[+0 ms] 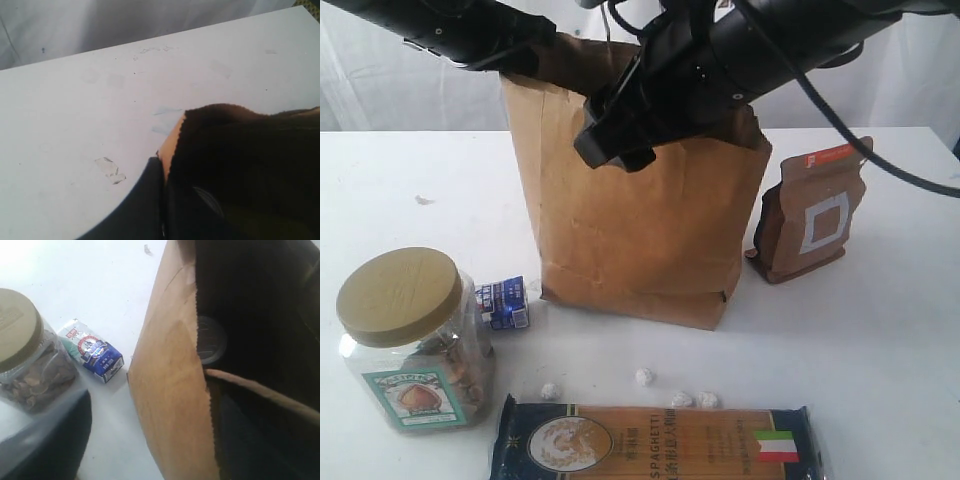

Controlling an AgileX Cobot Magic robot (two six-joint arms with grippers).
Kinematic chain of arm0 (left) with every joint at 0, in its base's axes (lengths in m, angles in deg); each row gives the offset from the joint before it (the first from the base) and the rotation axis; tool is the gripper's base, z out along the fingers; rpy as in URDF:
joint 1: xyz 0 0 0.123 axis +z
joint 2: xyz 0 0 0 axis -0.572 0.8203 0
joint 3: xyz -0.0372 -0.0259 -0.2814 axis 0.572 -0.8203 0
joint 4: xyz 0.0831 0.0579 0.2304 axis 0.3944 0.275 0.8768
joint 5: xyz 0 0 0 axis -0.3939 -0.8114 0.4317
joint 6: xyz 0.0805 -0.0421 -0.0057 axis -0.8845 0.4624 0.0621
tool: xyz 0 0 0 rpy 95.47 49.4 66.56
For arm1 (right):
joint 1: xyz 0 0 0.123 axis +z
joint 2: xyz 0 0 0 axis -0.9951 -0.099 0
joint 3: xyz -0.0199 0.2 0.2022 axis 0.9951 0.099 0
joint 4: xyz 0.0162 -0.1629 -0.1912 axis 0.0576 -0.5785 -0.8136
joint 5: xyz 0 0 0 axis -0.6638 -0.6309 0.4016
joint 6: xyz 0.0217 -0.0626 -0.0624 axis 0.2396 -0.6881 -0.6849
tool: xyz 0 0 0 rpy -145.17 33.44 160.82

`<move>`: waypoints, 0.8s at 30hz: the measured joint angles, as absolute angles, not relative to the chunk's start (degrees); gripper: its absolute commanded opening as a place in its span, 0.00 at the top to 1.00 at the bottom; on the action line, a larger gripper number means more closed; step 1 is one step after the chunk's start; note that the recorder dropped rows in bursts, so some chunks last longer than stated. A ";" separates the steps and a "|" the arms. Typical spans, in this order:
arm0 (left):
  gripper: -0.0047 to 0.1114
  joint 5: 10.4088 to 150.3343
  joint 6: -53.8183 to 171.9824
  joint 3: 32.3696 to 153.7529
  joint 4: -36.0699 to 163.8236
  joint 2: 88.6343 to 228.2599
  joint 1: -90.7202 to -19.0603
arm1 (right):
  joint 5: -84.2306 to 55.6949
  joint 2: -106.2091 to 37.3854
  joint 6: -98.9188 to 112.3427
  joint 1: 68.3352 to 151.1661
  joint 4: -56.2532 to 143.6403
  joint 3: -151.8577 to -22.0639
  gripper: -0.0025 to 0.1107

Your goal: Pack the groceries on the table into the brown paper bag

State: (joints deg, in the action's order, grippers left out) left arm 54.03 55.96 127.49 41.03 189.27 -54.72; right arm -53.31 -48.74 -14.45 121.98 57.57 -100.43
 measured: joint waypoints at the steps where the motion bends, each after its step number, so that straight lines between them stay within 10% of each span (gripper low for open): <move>1: 0.96 54.03 55.96 127.49 41.03 189.27 -54.72 | -53.31 -48.64 -14.01 121.98 57.57 -100.43 0.41; 11: 0.96 52.83 55.96 127.98 40.90 189.61 -54.94 | -50.94 -46.82 -11.63 121.98 60.59 -100.43 0.44; 24: 0.96 52.83 55.96 127.98 40.79 189.78 -54.94 | -50.59 -46.73 -10.42 122.06 61.56 -100.43 0.90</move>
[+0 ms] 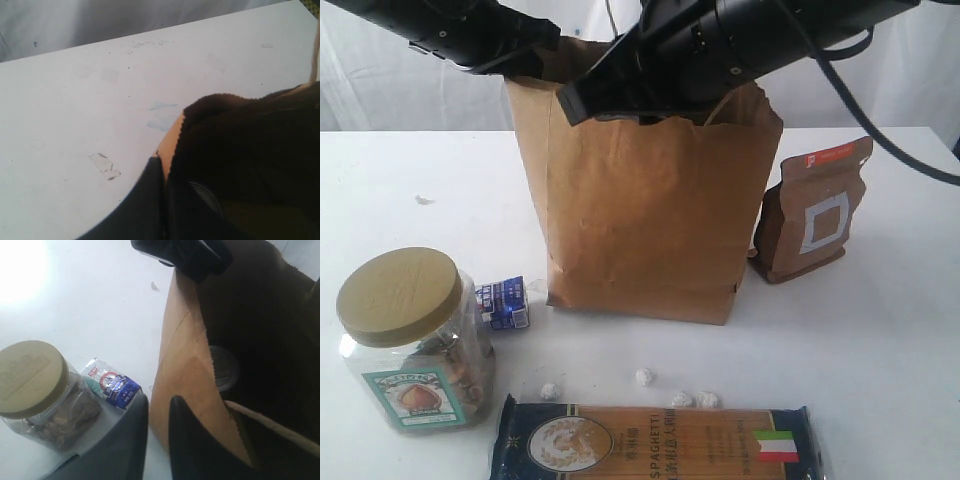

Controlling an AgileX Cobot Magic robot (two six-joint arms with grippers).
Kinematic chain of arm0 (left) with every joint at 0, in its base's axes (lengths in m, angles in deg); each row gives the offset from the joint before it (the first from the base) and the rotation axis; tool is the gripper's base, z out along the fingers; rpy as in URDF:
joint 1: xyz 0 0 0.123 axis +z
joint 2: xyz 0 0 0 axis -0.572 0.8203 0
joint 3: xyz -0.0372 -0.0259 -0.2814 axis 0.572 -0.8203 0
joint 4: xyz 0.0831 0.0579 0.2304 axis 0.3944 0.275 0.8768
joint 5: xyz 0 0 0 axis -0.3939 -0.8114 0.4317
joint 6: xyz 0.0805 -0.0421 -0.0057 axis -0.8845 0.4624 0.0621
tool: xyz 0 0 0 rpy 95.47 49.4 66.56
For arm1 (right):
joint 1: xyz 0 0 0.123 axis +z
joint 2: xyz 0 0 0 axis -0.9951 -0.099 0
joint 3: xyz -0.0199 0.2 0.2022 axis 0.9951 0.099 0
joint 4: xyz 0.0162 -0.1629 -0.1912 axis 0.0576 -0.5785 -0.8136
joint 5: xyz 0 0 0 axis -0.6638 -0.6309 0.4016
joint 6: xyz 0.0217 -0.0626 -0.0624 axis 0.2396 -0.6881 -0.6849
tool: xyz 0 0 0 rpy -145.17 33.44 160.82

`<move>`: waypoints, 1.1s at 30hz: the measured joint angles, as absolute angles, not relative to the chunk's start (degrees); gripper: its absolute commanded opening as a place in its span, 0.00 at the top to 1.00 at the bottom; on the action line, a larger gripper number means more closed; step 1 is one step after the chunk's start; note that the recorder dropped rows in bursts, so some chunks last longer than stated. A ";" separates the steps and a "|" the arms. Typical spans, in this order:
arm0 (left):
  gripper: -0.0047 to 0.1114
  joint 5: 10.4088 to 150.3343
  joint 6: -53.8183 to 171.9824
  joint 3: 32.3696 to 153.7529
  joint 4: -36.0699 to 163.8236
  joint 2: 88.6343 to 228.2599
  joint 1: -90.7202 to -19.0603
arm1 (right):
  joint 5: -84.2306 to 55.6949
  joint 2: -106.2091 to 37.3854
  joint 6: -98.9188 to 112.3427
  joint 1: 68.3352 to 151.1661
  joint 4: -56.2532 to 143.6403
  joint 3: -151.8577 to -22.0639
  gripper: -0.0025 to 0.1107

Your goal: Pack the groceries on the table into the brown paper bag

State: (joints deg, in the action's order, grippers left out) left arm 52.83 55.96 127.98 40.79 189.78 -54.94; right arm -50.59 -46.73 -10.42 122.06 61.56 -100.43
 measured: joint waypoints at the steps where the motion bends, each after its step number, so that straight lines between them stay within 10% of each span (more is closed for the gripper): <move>1: 0.96 52.83 55.96 127.98 40.79 189.78 -54.94 | -50.59 -46.73 -10.29 122.06 61.56 -100.43 0.92; 33: 0.96 52.75 54.46 127.98 41.01 189.78 -54.94 | -69.11 -49.76 -30.38 122.06 80.23 -100.67 0.98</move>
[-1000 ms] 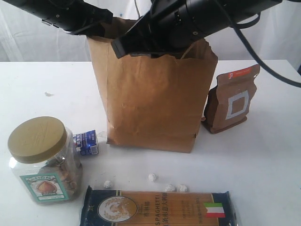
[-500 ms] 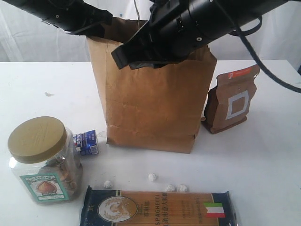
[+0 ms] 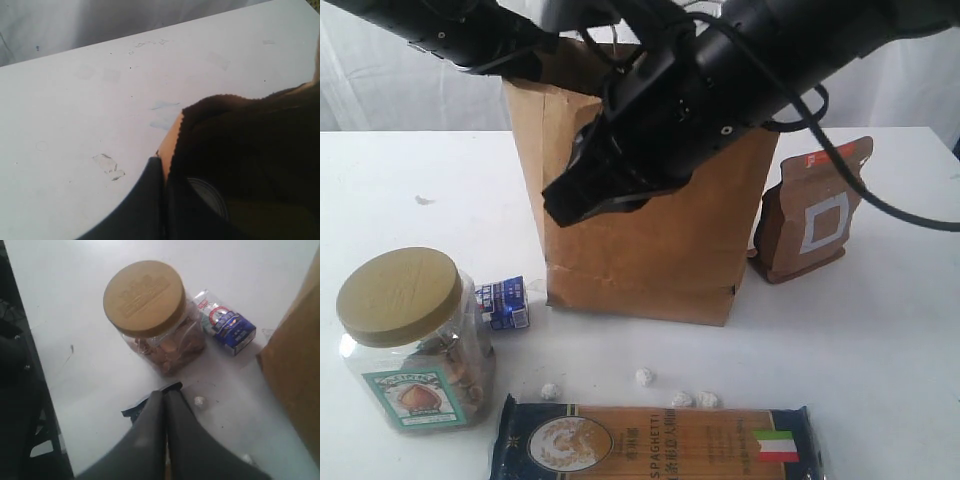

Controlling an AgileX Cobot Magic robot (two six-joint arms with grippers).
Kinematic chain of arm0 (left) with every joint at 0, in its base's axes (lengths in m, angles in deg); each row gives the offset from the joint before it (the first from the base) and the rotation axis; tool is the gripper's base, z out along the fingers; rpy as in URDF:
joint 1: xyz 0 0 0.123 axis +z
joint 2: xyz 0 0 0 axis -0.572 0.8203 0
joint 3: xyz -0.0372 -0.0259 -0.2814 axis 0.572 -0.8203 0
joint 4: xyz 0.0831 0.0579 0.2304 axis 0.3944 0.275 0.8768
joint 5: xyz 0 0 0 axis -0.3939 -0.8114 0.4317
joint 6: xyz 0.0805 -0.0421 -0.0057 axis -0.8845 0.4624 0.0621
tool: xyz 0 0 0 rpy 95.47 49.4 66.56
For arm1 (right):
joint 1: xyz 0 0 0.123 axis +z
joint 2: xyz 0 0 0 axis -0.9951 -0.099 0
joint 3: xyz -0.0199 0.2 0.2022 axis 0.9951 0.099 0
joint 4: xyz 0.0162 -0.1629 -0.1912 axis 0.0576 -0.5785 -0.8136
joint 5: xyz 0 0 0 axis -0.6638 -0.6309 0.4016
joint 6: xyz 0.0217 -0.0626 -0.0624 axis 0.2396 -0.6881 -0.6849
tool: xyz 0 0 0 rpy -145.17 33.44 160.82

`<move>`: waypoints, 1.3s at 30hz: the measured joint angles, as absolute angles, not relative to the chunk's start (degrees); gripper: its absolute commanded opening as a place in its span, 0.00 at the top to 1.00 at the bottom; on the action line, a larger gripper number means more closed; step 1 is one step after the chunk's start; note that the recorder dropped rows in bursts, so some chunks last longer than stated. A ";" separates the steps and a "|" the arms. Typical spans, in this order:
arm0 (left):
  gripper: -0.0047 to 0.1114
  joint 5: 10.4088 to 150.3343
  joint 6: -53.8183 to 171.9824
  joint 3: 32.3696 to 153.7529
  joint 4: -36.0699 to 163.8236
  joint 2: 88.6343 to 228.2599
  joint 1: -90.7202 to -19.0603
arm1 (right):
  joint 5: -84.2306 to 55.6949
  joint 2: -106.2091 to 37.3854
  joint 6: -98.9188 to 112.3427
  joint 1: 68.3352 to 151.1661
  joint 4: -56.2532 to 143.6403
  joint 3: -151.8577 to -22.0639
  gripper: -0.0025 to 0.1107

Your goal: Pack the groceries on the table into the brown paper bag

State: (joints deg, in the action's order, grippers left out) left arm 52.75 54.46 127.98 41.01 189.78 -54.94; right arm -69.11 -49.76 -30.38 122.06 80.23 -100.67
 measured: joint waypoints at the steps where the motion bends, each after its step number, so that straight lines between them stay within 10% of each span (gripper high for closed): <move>1: 0.96 52.75 54.46 127.98 41.01 189.78 -54.94 | -69.74 -50.32 -31.24 122.06 80.87 -100.67 0.98; 6: 0.96 52.75 54.46 127.98 41.01 189.78 -54.94 | -72.98 -52.71 -33.76 122.06 82.89 -100.67 0.94; 10: 0.95 52.48 54.23 127.98 41.01 189.78 -54.94 | -73.66 -53.56 -34.12 122.06 83.57 -100.67 0.73; 15: 0.64 52.23 54.00 127.98 41.01 189.78 -54.94 | -73.71 -53.64 -34.12 122.06 83.61 -100.67 0.44; 20: 0.32 52.21 54.00 128.10 40.52 189.78 -54.94 | -73.93 -53.64 -34.12 122.06 83.70 -100.67 0.44; 39: 0.31 41.46 52.99 133.75 40.67 187.28 -54.94 | -76.20 -53.64 -34.12 122.06 83.70 -100.67 0.46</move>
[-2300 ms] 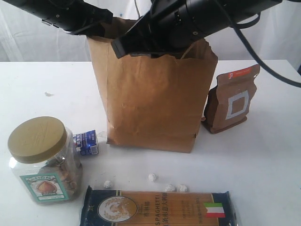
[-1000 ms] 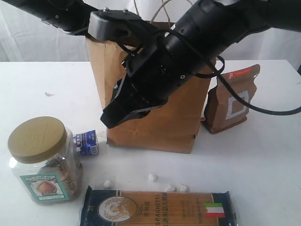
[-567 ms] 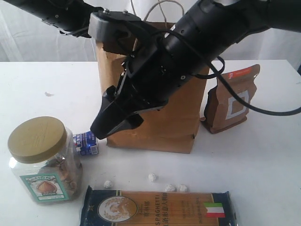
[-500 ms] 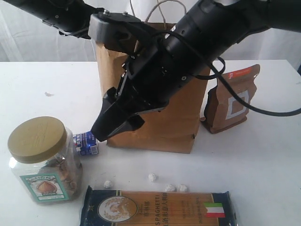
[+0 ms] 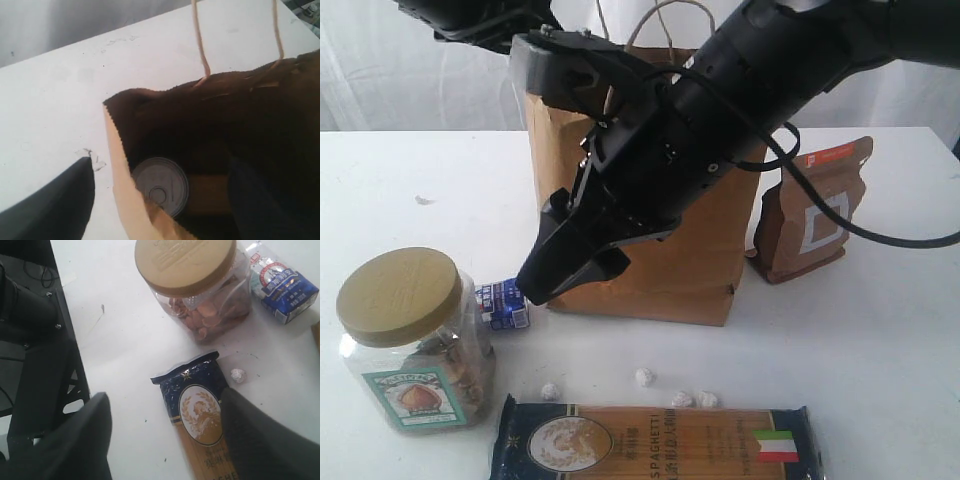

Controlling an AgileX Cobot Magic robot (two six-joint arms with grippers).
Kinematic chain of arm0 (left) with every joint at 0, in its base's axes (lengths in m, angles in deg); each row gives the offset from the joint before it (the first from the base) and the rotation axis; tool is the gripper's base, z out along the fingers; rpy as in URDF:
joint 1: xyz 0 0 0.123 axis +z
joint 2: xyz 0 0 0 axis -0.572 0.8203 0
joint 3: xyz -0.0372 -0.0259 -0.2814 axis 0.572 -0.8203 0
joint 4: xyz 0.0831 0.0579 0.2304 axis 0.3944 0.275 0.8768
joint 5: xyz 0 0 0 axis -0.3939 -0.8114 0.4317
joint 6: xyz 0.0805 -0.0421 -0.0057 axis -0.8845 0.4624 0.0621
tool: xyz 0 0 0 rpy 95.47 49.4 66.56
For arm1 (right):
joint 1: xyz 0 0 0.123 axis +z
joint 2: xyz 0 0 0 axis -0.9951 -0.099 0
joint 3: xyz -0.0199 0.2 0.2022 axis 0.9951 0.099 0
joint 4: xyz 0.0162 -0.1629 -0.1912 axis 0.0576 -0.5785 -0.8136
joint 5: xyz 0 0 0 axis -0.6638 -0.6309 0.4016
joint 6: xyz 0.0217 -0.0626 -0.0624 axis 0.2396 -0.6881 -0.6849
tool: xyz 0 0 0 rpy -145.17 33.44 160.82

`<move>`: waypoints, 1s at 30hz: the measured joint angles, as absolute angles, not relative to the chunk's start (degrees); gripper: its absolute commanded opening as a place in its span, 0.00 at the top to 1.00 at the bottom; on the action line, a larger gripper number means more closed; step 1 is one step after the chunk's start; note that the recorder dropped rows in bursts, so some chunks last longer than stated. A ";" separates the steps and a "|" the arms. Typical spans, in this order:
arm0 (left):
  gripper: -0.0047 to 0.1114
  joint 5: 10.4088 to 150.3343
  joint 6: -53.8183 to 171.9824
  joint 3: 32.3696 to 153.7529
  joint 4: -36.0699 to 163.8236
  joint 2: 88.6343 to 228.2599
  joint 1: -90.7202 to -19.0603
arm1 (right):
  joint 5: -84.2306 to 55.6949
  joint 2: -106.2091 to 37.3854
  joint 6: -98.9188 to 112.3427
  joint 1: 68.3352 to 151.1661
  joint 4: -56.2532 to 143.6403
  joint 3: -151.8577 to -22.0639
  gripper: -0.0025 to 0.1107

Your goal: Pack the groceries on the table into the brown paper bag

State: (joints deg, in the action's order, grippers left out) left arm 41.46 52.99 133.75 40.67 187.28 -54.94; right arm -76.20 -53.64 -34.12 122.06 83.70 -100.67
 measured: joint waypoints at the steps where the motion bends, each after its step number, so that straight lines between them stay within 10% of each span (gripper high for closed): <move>1: 0.31 41.06 53.67 134.01 41.75 186.63 -54.94 | -76.30 -53.64 -34.12 122.06 83.70 -100.67 0.46; 5: 0.36 38.27 57.98 134.11 48.37 183.63 -54.81 | -76.55 -53.64 -34.12 122.06 83.70 -100.67 0.46; 13: 0.96 29.42 59.42 133.42 52.87 178.37 -52.86 | -76.64 -51.07 -34.12 122.06 83.70 -100.67 0.46; 20: 0.96 36.18 59.96 118.87 52.84 166.52 -52.86 | -76.64 -46.08 -34.12 122.06 83.83 -98.67 0.46; 30: 0.96 75.67 68.44 65.35 48.42 132.13 -52.86 | -73.21 -36.74 -32.89 122.06 83.83 -87.46 0.46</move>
State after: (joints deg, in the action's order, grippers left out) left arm 75.67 68.44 65.35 48.42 132.13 -52.86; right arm -73.21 -36.74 -32.89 122.06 83.83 -87.46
